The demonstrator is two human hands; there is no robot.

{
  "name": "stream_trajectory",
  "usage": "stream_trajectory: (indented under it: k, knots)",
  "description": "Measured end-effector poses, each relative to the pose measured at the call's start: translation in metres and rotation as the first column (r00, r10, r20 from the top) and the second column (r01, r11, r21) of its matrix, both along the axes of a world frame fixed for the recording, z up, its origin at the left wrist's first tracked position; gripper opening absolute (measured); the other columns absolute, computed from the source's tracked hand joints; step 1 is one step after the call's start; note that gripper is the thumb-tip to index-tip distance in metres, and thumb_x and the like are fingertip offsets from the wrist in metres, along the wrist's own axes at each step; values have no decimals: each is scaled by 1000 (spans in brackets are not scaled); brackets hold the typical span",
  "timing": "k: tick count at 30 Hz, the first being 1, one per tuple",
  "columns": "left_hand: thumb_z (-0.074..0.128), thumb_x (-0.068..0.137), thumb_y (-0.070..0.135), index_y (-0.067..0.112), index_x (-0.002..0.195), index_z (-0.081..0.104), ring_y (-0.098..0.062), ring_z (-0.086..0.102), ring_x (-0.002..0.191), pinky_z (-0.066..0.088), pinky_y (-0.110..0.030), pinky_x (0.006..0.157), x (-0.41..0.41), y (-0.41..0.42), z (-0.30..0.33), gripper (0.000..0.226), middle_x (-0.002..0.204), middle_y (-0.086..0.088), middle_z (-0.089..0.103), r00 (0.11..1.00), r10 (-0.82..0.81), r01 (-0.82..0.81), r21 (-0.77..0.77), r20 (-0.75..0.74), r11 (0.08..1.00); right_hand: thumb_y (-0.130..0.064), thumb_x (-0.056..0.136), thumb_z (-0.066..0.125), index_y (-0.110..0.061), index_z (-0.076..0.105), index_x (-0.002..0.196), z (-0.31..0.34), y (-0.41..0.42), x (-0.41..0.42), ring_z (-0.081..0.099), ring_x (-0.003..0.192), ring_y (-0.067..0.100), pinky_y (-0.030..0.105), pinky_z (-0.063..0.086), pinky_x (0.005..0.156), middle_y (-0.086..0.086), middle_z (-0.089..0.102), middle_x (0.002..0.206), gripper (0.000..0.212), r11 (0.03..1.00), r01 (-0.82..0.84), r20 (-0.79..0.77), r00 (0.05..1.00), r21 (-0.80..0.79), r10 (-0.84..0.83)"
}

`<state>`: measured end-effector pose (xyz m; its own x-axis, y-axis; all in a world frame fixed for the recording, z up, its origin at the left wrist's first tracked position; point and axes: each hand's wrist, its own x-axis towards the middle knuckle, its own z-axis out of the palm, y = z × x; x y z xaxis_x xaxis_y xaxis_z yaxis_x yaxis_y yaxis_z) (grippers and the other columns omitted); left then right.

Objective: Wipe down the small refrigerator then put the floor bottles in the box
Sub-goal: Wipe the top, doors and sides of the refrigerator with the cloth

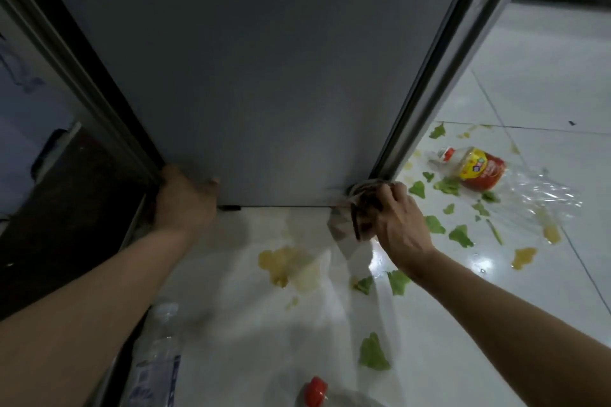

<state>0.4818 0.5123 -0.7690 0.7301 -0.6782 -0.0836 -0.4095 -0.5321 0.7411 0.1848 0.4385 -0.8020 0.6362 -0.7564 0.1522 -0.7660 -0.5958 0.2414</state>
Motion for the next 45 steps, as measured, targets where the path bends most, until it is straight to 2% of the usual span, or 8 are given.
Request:
stream_trajectory:
  k: [2,5,8,13,22,28,40,45]
  knots:
    - [61,89,27,0,133,36,-37,49,122,40,-38,99,-17,4,8,58,135,-22,49,999,-54,54,26,5,998,-10,80,67,-7,67,103,9,9,-9,48,98,38,43,49,79,19,54,108,24,986,127,265,952,107,-151]
    - [59,89,26,6,135,37,-36,51,118,43,-43,99,-42,3,26,55,133,-19,49,970,-223,222,23,93,975,-6,86,55,-20,63,95,37,26,-19,45,95,23,25,46,87,16,50,107,18,948,132,767,560,291,-313]
    - [61,86,21,7,134,41,-34,50,117,43,-44,95,-68,0,51,54,132,-16,47,854,-377,400,13,358,917,3,86,54,-8,64,102,66,33,-25,37,90,8,-1,32,79,11,44,106,22,942,217,860,393,257,-325]
    - [72,72,14,6,121,54,-35,48,109,41,-46,92,-97,-9,86,53,129,-15,53,546,-392,600,-19,740,800,0,85,55,-12,58,105,104,13,-11,41,95,8,4,35,84,6,40,108,24,938,297,970,108,178,-218]
    - [72,69,10,12,125,54,-26,29,126,21,-60,107,-109,-40,94,58,144,-8,43,389,-392,685,23,833,728,8,74,45,-12,35,95,84,-31,26,39,93,25,43,40,83,8,38,102,31,912,222,924,92,345,-372]
    - [68,73,9,13,124,57,-27,31,125,21,-62,106,-107,-46,74,52,142,-11,45,385,-355,663,12,852,748,1,71,43,-15,28,93,47,-39,22,38,91,31,42,41,77,11,33,101,32,955,185,939,216,230,-268]
    - [66,74,7,12,117,64,-23,30,121,21,-64,103,-101,-58,60,43,137,-13,50,391,-266,703,-99,881,705,-13,72,40,5,36,117,-44,-35,21,33,106,27,32,32,94,13,31,112,49,816,200,757,307,542,-577]
    - [66,74,8,12,116,63,-24,30,120,21,-65,103,-99,-60,58,43,136,-13,51,384,-253,706,-105,888,700,2,74,50,-4,34,111,-56,-41,19,33,107,26,40,35,98,5,30,109,40,740,209,677,303,640,-671]
